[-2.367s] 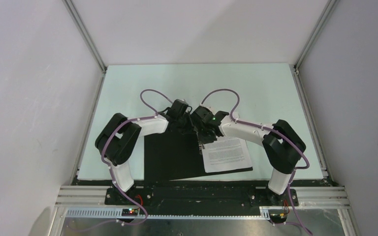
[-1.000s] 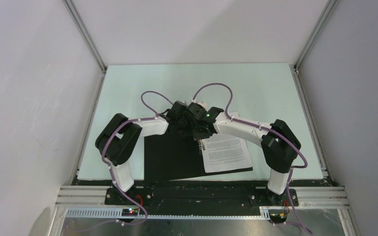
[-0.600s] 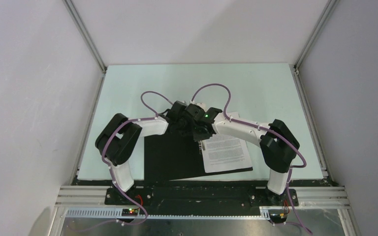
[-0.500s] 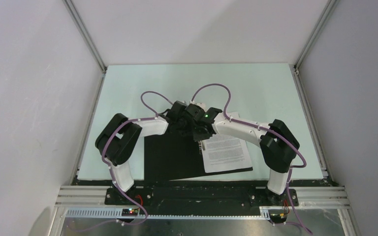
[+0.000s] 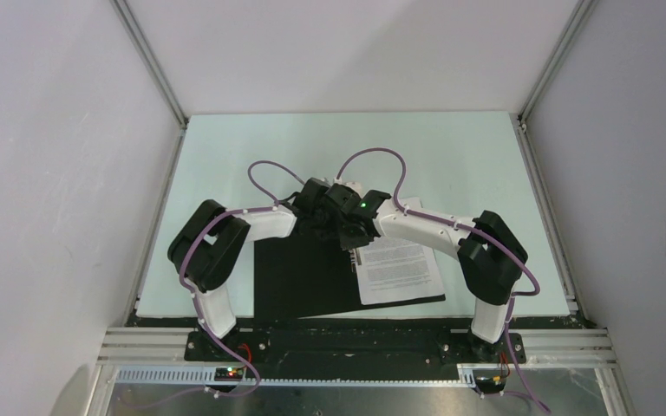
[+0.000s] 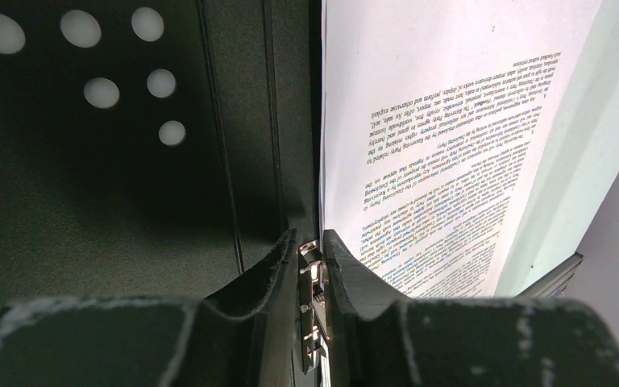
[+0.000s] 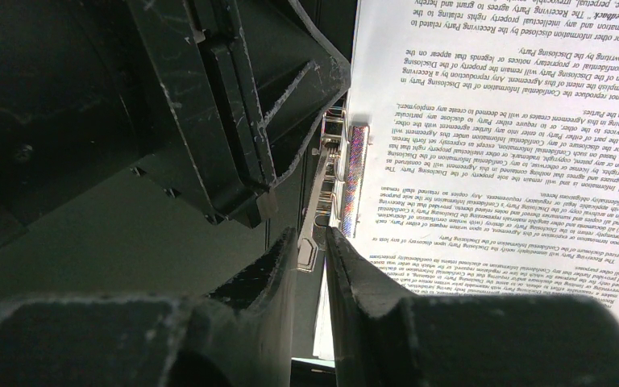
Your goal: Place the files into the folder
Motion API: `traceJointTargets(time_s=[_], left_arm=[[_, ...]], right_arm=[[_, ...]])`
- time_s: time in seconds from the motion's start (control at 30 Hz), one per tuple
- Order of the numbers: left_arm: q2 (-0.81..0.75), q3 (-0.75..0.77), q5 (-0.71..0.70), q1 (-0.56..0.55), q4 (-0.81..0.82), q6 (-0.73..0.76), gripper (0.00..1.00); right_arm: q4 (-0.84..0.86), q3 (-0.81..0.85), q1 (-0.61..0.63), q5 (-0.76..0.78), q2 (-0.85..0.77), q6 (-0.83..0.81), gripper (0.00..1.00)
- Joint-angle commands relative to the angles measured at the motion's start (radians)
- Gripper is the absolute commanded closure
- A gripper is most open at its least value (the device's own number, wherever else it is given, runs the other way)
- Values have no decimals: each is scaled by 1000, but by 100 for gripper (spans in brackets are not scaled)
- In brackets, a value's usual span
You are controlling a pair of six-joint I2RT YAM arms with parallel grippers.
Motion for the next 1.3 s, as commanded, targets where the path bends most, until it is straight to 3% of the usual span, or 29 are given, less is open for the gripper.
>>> traceJointTargets(time_s=[0.0,1.27], left_arm=[[-1,-9,4,5,6,-7,77],[19,-16,15,17,11,-23,78]], right_arm=[[1,40,21,2,-14,-11,76],[-23,42,51,-1,4,-5,78]])
